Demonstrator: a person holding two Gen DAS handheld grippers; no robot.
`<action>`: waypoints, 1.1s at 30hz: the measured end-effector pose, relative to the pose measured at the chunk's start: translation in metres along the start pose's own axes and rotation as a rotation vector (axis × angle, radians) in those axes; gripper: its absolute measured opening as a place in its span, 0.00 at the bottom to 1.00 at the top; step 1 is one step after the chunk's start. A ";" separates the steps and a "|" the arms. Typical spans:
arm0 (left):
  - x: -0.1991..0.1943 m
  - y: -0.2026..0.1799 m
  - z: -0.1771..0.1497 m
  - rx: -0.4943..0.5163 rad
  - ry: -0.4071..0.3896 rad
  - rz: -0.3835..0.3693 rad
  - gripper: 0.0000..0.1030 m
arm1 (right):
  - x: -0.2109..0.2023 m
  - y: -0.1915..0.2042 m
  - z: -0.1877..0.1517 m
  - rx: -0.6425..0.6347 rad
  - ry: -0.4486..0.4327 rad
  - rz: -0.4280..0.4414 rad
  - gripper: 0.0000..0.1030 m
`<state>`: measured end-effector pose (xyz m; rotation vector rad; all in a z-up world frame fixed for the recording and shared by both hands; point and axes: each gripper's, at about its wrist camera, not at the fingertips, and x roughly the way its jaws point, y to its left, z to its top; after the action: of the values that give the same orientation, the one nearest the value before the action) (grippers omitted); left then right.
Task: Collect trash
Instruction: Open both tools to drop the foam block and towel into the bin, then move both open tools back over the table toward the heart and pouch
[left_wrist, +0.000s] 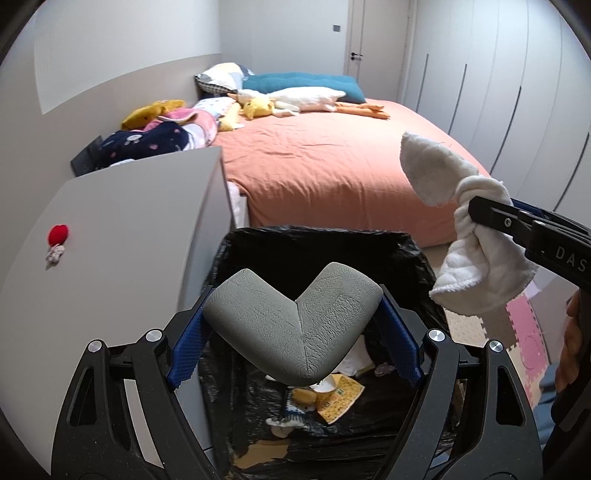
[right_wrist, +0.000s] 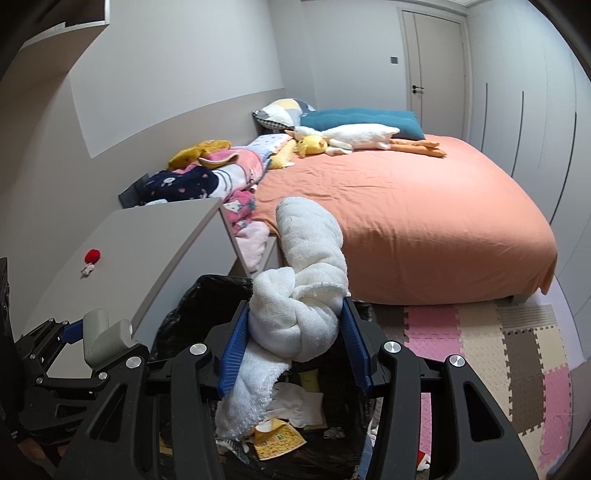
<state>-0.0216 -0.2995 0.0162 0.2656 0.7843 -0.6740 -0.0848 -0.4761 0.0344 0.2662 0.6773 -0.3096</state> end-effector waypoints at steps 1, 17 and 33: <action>0.001 -0.002 0.000 0.005 0.001 -0.003 0.78 | 0.000 -0.002 0.000 0.002 0.001 -0.004 0.49; 0.007 0.012 -0.003 0.014 0.033 0.065 0.95 | 0.009 0.004 0.002 0.005 0.005 -0.013 0.80; 0.009 0.040 -0.004 -0.043 0.036 0.062 0.95 | 0.026 0.027 0.006 -0.021 0.030 0.020 0.80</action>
<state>0.0069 -0.2712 0.0065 0.2621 0.8216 -0.5950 -0.0522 -0.4584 0.0261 0.2576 0.7073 -0.2798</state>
